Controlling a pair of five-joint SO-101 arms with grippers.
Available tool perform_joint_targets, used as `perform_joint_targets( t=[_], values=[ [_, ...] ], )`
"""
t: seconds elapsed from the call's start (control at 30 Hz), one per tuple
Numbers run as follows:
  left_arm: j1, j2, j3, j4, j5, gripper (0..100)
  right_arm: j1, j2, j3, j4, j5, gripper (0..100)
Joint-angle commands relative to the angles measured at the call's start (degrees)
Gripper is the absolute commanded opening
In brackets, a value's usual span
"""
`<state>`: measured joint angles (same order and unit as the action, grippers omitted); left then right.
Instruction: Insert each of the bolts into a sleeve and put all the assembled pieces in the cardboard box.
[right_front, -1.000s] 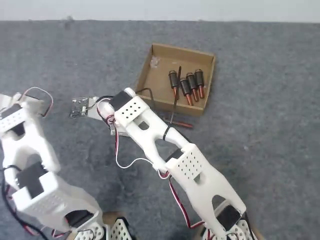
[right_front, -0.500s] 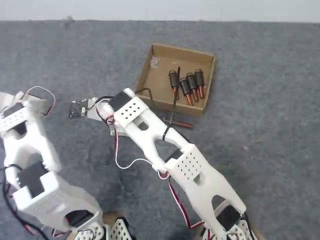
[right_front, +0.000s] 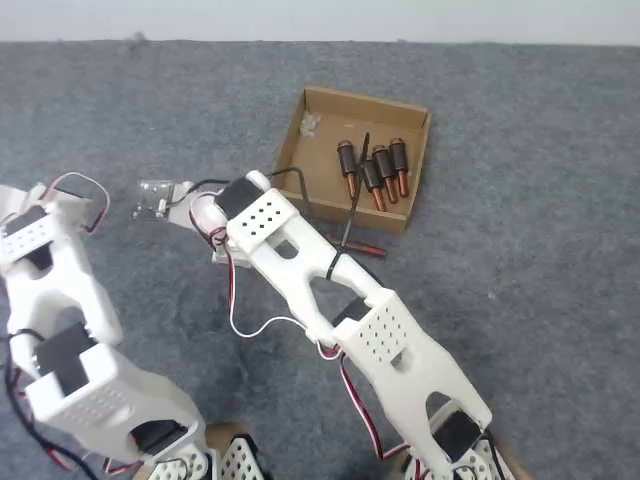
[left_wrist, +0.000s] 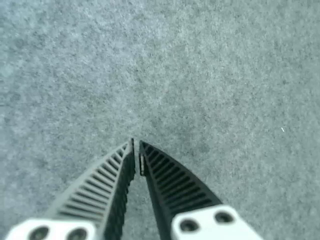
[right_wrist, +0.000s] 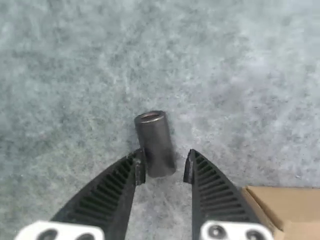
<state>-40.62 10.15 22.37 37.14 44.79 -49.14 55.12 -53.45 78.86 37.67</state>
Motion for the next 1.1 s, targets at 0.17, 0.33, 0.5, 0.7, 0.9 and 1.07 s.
perform_joint_targets(
  t=[0.17,0.33,0.5,0.7,0.9,1.07],
  values=[
    [0.44,-1.93,-2.86,0.00,0.53,2,-1.63,-2.86,-0.70,-1.54,-1.41,13.2],
    [0.44,-1.93,-2.86,0.00,0.53,2,-2.15,-0.22,-0.62,-4.00,-1.23,13.2],
    [0.44,-1.93,-2.86,0.18,0.53,2,-2.42,1.80,-0.62,-4.44,-1.14,13.0],
    [0.44,-1.93,-2.86,0.18,0.53,2,-2.24,2.51,-0.53,-4.26,-1.05,13.0],
    [0.53,-1.93,-2.86,0.18,0.53,2,-2.42,3.74,-0.62,-3.82,-1.05,10.0],
    [0.62,-1.67,-2.86,0.18,0.53,2,-2.07,3.74,-0.70,-3.38,-1.05,2.1]
  ],
)
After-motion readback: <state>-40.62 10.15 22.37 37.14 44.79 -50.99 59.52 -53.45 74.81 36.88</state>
